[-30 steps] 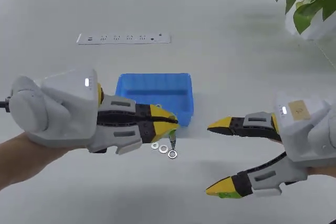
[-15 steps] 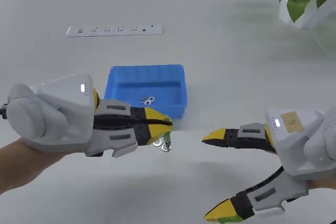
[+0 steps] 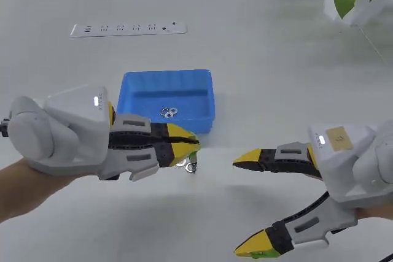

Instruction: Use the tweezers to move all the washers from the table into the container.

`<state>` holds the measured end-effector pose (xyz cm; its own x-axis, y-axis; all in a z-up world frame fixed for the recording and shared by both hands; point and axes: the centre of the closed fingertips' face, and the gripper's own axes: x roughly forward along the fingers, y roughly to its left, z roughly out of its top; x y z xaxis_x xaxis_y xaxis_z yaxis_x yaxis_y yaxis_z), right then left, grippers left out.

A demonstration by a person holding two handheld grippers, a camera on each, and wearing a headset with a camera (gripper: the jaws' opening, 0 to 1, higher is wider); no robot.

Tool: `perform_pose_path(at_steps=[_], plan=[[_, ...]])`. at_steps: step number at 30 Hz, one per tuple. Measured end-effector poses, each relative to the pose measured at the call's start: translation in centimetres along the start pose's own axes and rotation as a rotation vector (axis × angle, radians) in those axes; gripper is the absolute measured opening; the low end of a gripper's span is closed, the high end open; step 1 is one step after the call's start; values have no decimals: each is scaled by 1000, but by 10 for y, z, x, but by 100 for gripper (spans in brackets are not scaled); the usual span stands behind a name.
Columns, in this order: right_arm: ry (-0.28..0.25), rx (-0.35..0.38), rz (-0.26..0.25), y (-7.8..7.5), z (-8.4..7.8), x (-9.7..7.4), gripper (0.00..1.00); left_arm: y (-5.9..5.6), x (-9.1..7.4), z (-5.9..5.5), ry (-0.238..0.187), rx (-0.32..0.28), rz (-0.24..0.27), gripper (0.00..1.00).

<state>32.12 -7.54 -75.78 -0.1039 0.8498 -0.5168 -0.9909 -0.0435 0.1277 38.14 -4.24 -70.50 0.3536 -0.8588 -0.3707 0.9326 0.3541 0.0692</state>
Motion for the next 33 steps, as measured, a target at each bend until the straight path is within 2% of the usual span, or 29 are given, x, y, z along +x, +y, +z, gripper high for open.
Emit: perform_pose_path(at_steps=[3, 10, 16, 19, 22, 29, 33], plan=[[-3, 0, 7, -4, 4, 3, 75, 1, -2, -1, 11, -33, -11, 6], [-34, -9, 11, -24, 24, 14, 71, 4, 0, -1, 40, -37, -26, 5], [-36, -48, 28, -43, 39, 36, 61, 5, 3, 0, 54, -52, -40, 5], [-38, -62, 50, -48, 44, 46, 51, 5, 2, -1, 58, -62, -41, 6], [-33, -69, 67, -51, 46, 53, 42, 6, 0, -3, 62, -68, -42, 6], [-23, -60, 84, -58, 44, 59, 31, 6, -1, -5, 67, -75, -39, 6], [-16, -62, 96, -57, 41, 58, 26, 1, 3, -4, 64, -68, -53, 6]])
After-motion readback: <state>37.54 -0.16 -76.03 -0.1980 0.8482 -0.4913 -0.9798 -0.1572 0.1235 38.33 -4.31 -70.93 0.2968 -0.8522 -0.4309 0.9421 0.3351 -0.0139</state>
